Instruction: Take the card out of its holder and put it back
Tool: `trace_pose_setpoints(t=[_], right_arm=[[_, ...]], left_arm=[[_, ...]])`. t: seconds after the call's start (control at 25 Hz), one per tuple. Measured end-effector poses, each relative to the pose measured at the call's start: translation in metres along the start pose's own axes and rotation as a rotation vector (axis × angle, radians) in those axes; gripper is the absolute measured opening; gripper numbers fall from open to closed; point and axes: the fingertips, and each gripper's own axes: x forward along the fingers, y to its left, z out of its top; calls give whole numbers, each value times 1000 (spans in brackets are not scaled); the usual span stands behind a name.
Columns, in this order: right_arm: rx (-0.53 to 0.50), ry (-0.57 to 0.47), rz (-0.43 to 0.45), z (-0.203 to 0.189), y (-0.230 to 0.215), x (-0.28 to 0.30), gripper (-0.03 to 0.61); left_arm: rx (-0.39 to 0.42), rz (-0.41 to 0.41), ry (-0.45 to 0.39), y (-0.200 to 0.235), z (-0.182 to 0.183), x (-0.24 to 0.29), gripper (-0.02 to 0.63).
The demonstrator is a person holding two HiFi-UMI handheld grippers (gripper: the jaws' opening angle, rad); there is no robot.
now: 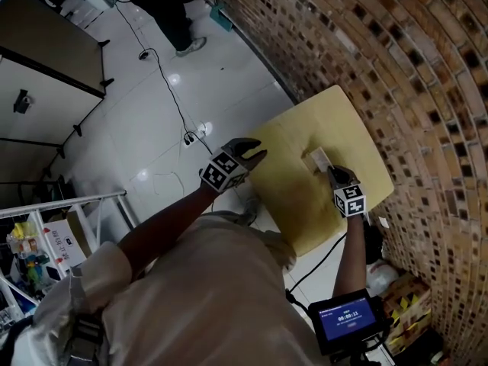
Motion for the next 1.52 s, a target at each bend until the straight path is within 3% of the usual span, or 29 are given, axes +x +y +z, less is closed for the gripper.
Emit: trace_pose_setpoints(t=[0.84,1.52], right_arm=[[-64,49,37,-12,3,10,15],[-21,10,23,-17,0,21,15]], left_arm=[[-24,26,11,6,-13,-12,138],[-12,39,16,3,-15,-15,138]])
